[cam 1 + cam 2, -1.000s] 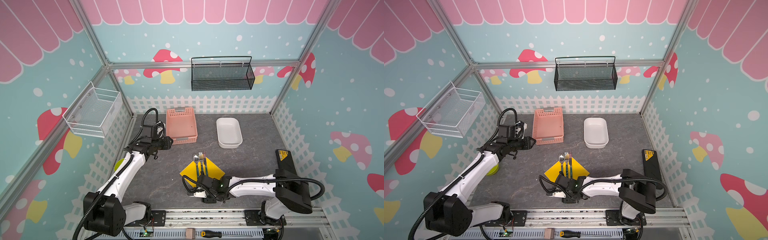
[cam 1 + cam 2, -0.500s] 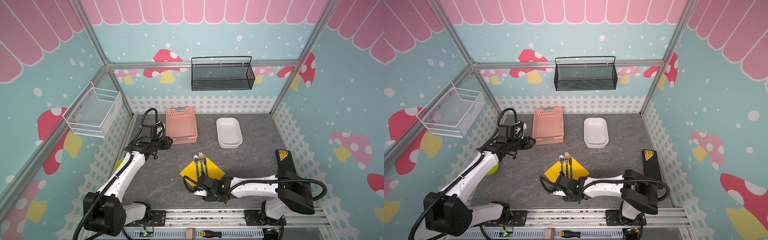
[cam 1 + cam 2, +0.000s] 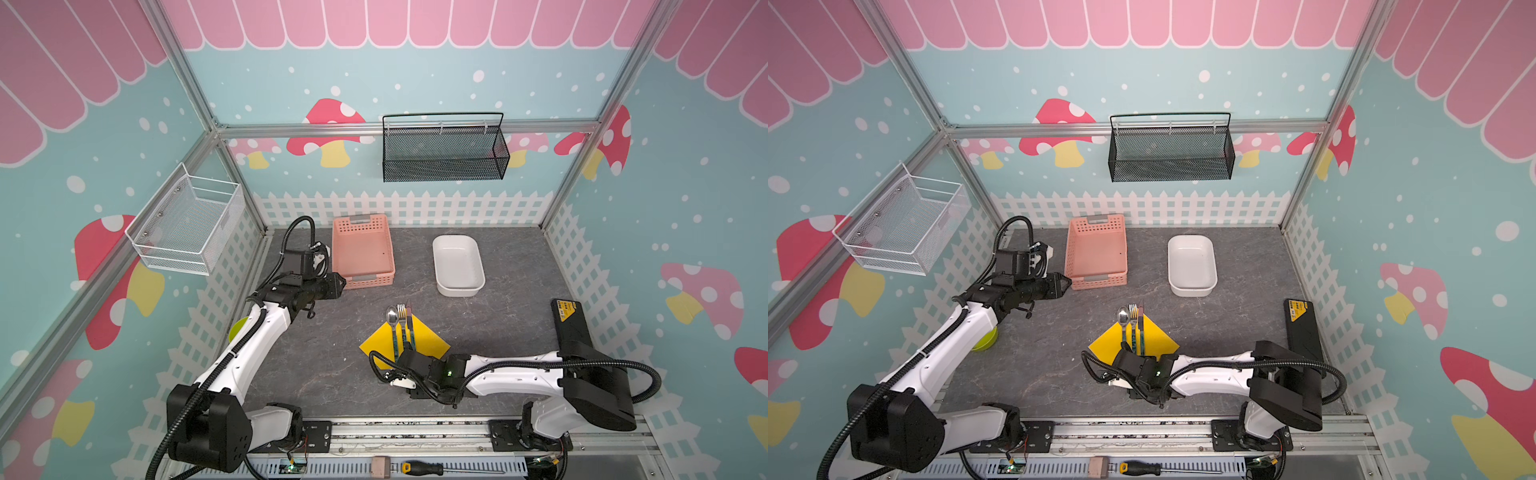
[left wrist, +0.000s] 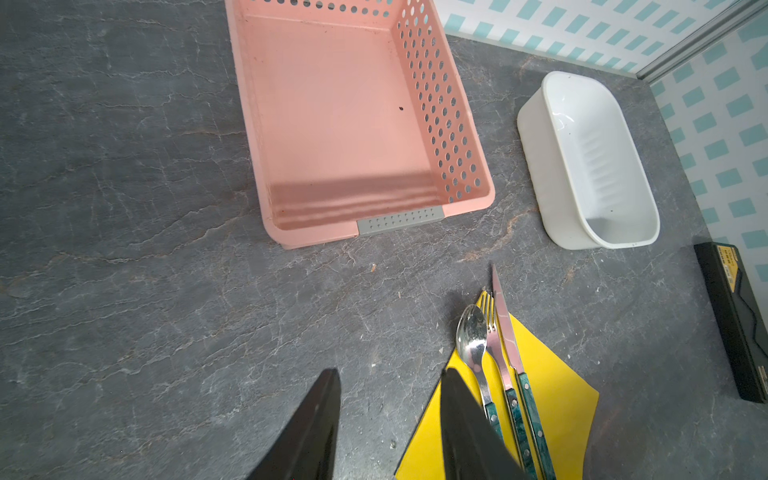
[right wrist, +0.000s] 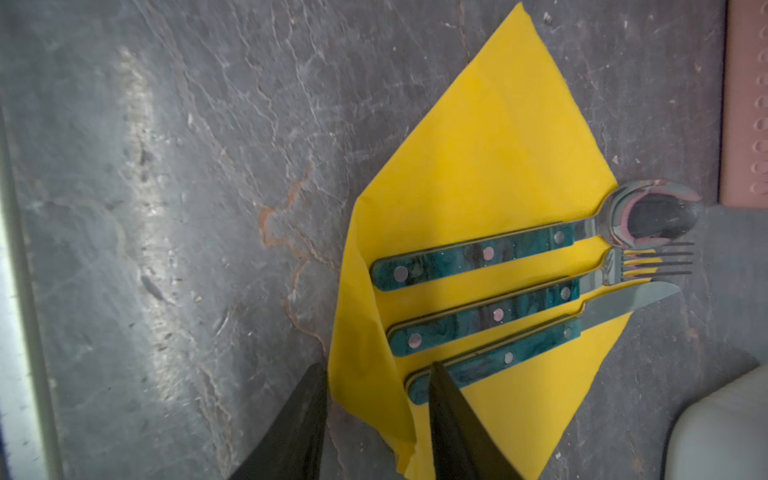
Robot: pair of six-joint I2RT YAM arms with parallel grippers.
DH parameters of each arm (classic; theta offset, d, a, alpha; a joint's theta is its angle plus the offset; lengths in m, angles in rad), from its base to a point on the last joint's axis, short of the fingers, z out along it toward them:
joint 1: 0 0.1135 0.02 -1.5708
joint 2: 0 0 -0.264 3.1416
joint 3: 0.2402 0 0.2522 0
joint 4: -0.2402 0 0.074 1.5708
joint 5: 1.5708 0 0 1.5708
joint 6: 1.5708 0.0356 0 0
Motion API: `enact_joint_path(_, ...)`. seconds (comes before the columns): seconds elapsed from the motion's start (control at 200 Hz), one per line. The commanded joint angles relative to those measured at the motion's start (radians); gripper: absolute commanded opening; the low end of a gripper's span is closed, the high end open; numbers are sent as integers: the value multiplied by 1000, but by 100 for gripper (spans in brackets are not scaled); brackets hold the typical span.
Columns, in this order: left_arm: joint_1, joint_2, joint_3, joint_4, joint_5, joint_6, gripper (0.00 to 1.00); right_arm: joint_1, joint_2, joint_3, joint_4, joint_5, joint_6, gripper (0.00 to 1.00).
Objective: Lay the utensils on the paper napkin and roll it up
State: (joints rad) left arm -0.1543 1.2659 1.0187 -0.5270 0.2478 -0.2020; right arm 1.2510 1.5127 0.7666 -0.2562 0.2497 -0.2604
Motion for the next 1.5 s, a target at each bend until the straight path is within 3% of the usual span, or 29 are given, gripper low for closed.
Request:
enact_joint_path(0.0, 9, -13, -10, 6, 13, 0, 42, 8, -26, -13, 30, 45, -23, 40)
enact_joint_path(0.33, 11, -11, -10, 5, 20, -2, 42, 8, -18, -6, 83, -25, -28, 40)
enact_joint_path(0.48, 12, -11, -10, 6, 20, -1, 42, 8, -10, 1, 101, 2, -36, 40)
enact_joint_path(0.61, 12, -10, -10, 6, 24, -2, 41, 7, -9, 6, 95, 1, -45, 23)
enact_joint_path(0.811, 12, -10, -10, 6, 27, -2, 41, 8, 1, 5, 94, 4, -50, 18)
enact_joint_path(0.886, 13, -10, -11, 6, 27, -2, 41, 7, 3, 9, 93, 17, -49, 12)
enact_joint_path(1.091, 12, -10, -10, 5, 30, -2, 41, 7, -7, 13, 89, 34, -53, 13)
enact_joint_path(1.336, 2, -15, -30, 8, 61, -16, 41, 5, 1, 13, 90, 34, -48, 0)
enact_joint_path(1.491, -71, -31, -67, 23, 56, -42, 41, 5, 10, 13, 101, 58, -51, 5)
